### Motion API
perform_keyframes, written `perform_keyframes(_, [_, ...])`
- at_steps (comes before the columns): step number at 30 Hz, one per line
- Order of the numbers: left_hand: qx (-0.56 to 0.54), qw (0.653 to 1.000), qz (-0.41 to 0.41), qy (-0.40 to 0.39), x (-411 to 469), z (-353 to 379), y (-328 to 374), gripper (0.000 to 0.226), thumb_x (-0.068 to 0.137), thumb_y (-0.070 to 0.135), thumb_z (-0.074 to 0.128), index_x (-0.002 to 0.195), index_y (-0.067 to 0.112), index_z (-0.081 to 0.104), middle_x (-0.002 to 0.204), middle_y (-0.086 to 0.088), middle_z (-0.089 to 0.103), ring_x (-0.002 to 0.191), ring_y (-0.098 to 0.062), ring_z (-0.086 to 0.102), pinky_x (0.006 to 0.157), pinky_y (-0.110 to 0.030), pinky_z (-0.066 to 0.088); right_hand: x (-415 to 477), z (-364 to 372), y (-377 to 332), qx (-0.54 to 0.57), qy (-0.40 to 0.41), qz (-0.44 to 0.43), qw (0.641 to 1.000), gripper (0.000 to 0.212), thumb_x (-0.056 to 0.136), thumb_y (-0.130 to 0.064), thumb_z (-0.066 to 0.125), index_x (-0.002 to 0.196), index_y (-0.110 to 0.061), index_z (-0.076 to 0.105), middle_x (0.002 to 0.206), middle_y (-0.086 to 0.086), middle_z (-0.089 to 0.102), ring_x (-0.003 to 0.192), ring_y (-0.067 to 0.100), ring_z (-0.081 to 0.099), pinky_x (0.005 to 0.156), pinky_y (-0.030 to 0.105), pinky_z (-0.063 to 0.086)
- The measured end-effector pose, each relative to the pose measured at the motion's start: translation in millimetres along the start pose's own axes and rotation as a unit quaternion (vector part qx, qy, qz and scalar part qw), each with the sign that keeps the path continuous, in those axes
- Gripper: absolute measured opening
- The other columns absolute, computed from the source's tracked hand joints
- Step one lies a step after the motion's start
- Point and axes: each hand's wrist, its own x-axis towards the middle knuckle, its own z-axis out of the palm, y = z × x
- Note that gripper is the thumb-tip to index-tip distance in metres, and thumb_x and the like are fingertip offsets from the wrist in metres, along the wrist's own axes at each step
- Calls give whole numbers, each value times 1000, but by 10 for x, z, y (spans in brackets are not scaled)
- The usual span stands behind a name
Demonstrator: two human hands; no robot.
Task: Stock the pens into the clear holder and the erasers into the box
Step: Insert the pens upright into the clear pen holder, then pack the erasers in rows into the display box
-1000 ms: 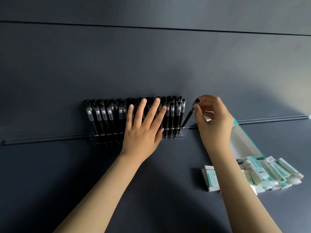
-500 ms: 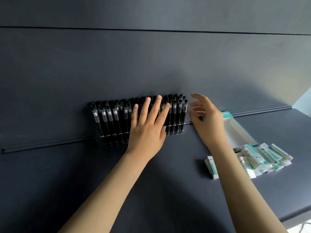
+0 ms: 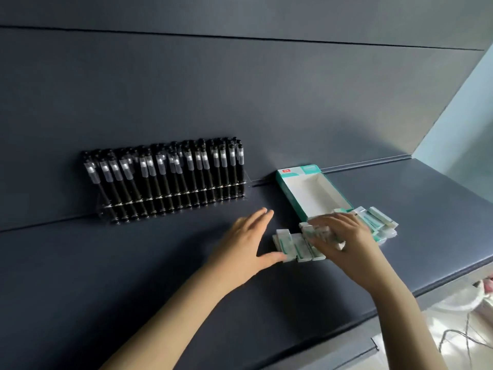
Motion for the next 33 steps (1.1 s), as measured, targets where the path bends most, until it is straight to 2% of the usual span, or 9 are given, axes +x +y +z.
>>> perform_keyframes(2, [4, 1000, -11, -16, 75, 105, 134, 92, 84, 60, 62, 155, 25, 17, 159, 13, 20, 141, -13, 23, 113, -26, 19, 12, -43, 129, 20, -23, -25, 999, 31, 80, -44, 70, 108, -30, 71, 112, -15, 68, 108, 16, 61, 93, 44, 47])
perform_keyframes(8, [-16, 997, -77, 15, 132, 337, 357, 80, 81, 49, 71, 149, 23, 37, 140, 12, 45, 122, -10, 37, 108, -25, 29, 33, -69, 369, 47, -43, -101, 993, 40, 81, -53, 63, 110, -27, 71, 116, -16, 68, 115, 11, 58, 98, 41, 45])
perform_keyframes(11, [-50, 992, -110, 43, 71, 370, 400, 78, 79, 45, 75, 146, 25, 41, 135, 17, 46, 121, -6, 36, 105, -16, 24, -15, -12, 415, 43, -5, -110, 993, 40, 83, -52, 63, 112, -25, 70, 116, -13, 67, 115, 11, 55, 100, 32, 39])
perform_keyframes(13, [-58, 989, -125, 56, 17, 387, 411, 79, 77, 44, 77, 145, 26, 42, 131, 21, 45, 121, -5, 35, 106, -17, 24, -43, 25, 408, 42, 22, -118, 992, 39, 85, -51, 62, 111, -23, 70, 115, -11, 67, 114, 12, 54, 101, 29, 35])
perform_keyframes(19, [-65, 983, -155, 69, -80, 394, 423, 77, 74, 43, 80, 142, 30, 45, 126, 25, 45, 119, 1, 35, 105, -15, 25, -60, 38, 411, 36, 32, -130, 990, 38, 88, -50, 59, 111, -22, 70, 116, -7, 68, 114, 18, 57, 101, 39, 40])
perform_keyframes(23, [-74, 980, -157, 99, -101, 413, 420, 72, 72, 43, 82, 136, 31, 52, 120, 28, 48, 114, 3, 38, 95, -3, 24, -51, 30, 398, 37, 26, -140, 989, 37, 89, -49, 60, 113, -22, 71, 118, -7, 67, 115, 17, 58, 101, 37, 40])
perform_keyframes(25, [-91, 977, -152, 119, -123, 399, 418, 71, 71, 44, 82, 134, 33, 53, 122, 27, 52, 115, 5, 38, 95, -5, 25, -64, 12, 389, 35, 20, -146, 988, 38, 89, -48, 61, 116, -23, 70, 121, -8, 66, 117, 16, 57, 103, 36, 39])
perform_keyframes(30, [-186, 957, -125, 185, -162, 283, 498, 66, 70, 31, 85, 127, 41, 55, 121, 34, 54, 115, -1, 48, 93, -6, 33, -78, -84, 291, 90, 14, -113, 989, 43, 95, -50, 50, 122, -20, 67, 127, -8, 63, 126, 14, 52, 107, 34, 40])
perform_keyframes(33, [-245, 946, -105, 184, -121, 179, 607, 66, 70, 25, 85, 126, 40, 54, 119, 33, 56, 112, 2, 54, 93, -5, 35, -33, -241, 140, 169, 34, -57, 983, 32, 95, -42, 53, 116, -23, 69, 116, -15, 65, 108, 9, 60, 94, 25, 48])
